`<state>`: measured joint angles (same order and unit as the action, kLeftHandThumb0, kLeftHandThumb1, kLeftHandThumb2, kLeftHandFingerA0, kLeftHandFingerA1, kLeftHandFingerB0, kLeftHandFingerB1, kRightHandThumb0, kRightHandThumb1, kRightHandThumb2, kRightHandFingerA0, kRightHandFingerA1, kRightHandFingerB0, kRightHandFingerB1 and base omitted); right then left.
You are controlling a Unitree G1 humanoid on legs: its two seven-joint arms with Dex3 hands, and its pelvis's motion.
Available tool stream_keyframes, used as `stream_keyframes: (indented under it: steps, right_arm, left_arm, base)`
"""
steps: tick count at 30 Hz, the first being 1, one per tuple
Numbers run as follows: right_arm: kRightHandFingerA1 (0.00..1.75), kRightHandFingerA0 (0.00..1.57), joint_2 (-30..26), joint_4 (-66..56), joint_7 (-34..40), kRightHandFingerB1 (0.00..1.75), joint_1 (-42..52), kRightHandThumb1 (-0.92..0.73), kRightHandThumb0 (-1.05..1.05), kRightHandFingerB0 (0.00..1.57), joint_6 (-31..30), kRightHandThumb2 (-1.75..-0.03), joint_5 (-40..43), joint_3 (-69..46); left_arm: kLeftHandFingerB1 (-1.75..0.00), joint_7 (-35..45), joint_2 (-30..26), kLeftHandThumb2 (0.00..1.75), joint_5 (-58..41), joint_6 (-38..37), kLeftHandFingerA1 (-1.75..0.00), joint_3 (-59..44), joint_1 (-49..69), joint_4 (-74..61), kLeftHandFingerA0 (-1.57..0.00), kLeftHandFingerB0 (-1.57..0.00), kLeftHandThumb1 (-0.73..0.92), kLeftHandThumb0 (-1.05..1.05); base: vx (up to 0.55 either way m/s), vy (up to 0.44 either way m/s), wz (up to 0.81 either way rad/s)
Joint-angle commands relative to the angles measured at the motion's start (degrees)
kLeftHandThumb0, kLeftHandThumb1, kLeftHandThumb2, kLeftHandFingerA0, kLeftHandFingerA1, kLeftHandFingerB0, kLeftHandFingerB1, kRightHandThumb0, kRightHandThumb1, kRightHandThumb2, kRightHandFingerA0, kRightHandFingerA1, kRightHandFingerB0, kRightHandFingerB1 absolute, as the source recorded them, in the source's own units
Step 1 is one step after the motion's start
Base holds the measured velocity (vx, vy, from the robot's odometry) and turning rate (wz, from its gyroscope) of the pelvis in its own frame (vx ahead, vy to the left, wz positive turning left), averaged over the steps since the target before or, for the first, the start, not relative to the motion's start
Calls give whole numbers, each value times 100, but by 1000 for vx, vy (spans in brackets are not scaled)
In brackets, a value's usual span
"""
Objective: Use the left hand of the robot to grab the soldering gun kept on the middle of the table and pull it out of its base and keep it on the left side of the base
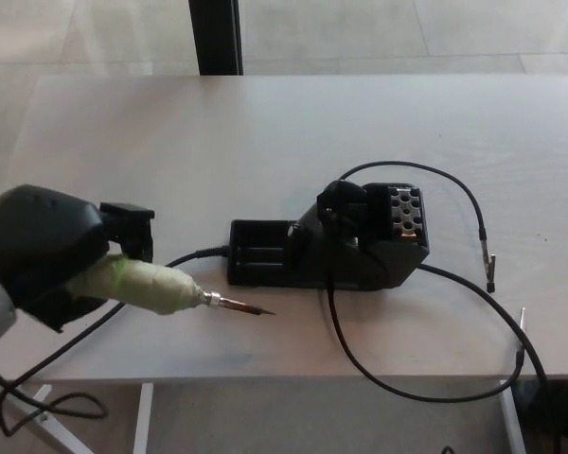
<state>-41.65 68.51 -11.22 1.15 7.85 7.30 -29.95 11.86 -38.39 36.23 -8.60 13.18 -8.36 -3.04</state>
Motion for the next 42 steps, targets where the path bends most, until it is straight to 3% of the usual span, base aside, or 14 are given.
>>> stream_keyframes:
  steps: [1, 5, 8, 9, 13, 15, 18, 19, 21, 24, 36, 37, 41, 42]
  right_arm:
    - [65, 51, -129, 9, 80, 49, -9, -52, -57, 27, 102, -86, 143, -49]
    - [59, 54, -113, -7, 104, 35, 45, -65, -52, 30, 110, -59, 109, -13]
    - [65, 50, -115, 4, 123, 48, 27, -52, -58, 24, 120, -86, 80, 19]
    - [59, 54, -115, 2, 122, 36, 36, -64, -53, 31, 136, -59, 85, 15]
    - [67, 53, -101, -33, 91, 49, 51, -51, -59, 26, 134, -85, 148, -37]
    - [60, 59, -123, -21, 106, 37, 65, -64, -52, 33, 116, -59, 149, -45]
    - [68, 56, -121, -51, 101, 50, 81, -50, -56, 27, 117, -86, 157, -46]
    - [62, 61, -121, -57, 97, 37, 75, -64, -52, 33, 81, -59, 176, -57]
    - [69, 58, -115, -28, 96, 49, 54, -50, -55, 26, 67, -87, 159, -28]
    - [63, 62, -122, -29, 124, 37, 27, -64, -52, 34, 71, -59, 177, -28]
    - [69, 56, -173, -109, 112, 49, 14, -50, -55, 26, 49, -86, 207, -1]
    - [63, 60, -176, -99, 102, 37, 10, -64, -52, 32, 59, -59, 214, -6]
    - [69, 55, -174, -91, 57, 49, 34, -51, -58, 25, 76, -86, 258, -40]
    - [65, 59, -172, -82, 63, 36, 35, -63, -52, 31, 84, -59, 256, -39]
  left_arm:
    - [-154, -196, 263, 105, 210, -18, -175, 192, -7, 416, -84, -70, 58, -8]
    - [-157, -326, 419, 95, 380, -70, -175, 339, -135, 738, -82, -67, 62, -9]
    - [-153, -270, 530, 90, 473, 86, -175, 432, -271, 904, -77, -66, 65, -10]
    - [-150, -318, 565, 84, 506, 89, -174, 455, -282, 943, -78, -66, 66, -8]
    - [-136, -399, 684, 80, 612, 120, -169, 536, -277, 1066, -83, -69, 71, -10]
    - [-70, -214, 831, 75, 848, 467, -146, 718, -310, 1138, -85, -64, 71, -16]
    - [-54, -133, 911, 70, 949, 621, -132, 871, -413, 1366, -68, -48, 68, -16]
    - [-50, -64, 936, 68, 926, 639, -109, 925, -476, 1514, -58, -41, 68, -18]
    - [-40, 343, 797, 61, 1197, 830, -57, 1145, -539, 1400, -35, -27, 72, -32]
    - [-38, 524, 741, 60, 1322, 938, -56, 1312, -718, 1391, -28, -28, 70, -41]
    - [-45, 1082, 215, 89, 1910, 1194, -31, 1588, -777, 879, 0, -12, 53, -67]
    - [-40, 1202, 188, 89, 1870, 1216, -25, 1566, -790, 852, 0, -10, 53, -72]
    - [-21, 1693, 43, 76, 1526, 1159, 0, 1404, -829, 694, 0, -3, 66, -72]
    - [0, 1865, 14, 82, 1354, 1168, 0, 1327, -855, 658, 0, 0, 60, -85]
  base:
    - [0, 0, 0]
    - [0, 0, 0]
    - [0, 0, 0]
    - [0, 0, 0]
    - [0, 0, 0]
    - [0, 0, 0]
    - [0, 0, 0]
    - [0, 0, 0]
    - [0, 0, 0]
    - [0, 0, 0]
    - [0, 0, 0]
    - [0, 0, 0]
    - [0, 0, 0]
    - [0, 0, 0]
